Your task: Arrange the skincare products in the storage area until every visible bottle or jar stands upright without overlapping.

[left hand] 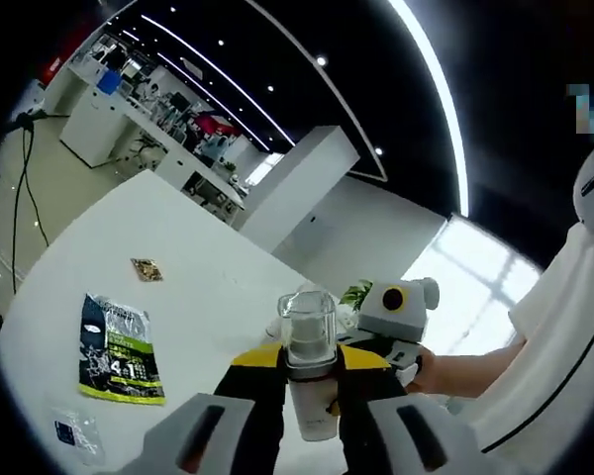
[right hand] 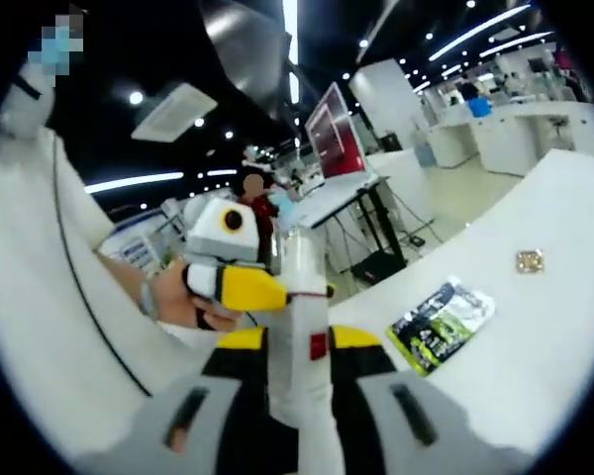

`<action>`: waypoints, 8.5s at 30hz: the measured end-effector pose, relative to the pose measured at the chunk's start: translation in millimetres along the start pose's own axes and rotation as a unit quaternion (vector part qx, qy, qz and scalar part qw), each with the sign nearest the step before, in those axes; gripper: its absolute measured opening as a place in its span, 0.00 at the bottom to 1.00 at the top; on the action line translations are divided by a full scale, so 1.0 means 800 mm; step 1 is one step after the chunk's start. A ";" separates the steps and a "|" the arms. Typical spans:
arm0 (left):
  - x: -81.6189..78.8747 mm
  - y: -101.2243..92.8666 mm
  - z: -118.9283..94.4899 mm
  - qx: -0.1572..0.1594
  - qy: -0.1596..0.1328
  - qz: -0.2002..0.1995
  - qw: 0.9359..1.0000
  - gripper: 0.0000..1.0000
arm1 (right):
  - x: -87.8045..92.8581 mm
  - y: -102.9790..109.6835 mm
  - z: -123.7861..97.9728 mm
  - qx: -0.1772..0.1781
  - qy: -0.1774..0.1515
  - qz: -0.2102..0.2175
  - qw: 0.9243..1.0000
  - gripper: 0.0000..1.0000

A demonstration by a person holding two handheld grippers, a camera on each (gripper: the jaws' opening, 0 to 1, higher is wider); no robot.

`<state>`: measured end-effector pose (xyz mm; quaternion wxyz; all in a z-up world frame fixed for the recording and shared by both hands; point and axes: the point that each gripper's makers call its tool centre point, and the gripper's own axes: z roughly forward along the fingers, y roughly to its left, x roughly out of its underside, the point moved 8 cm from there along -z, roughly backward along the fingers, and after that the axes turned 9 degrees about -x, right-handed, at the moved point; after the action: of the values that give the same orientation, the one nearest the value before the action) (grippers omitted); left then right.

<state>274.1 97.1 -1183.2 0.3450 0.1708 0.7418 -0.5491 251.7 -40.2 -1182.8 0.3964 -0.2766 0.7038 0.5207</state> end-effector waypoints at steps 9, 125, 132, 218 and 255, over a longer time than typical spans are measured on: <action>-0.018 -0.012 0.001 0.126 0.051 0.032 0.990 0.18 | -0.003 0.021 -0.008 -0.049 -0.008 0.017 0.999 0.23; 0.074 -0.022 0.038 -0.124 0.167 0.257 0.944 0.49 | 0.076 -0.028 -0.192 0.318 -0.054 0.037 0.946 0.20; 0.074 -0.023 0.037 -0.146 0.134 0.248 0.948 0.50 | 0.086 -0.038 -0.202 0.322 -0.041 0.035 0.945 0.20; 0.069 -0.036 0.025 -0.165 0.101 0.121 0.974 0.42 | 0.137 -0.168 -0.328 0.473 -0.011 -0.019 0.881 0.22; 0.074 -0.038 0.035 -0.159 0.108 0.127 0.973 0.40 | 0.142 -0.175 -0.347 0.512 -0.020 0.018 0.859 0.22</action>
<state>222.4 53.6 -1207.5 0.3530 0.2648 0.8247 -0.3538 228.5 -344.1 -1310.5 0.4861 -0.0114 0.8681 0.0996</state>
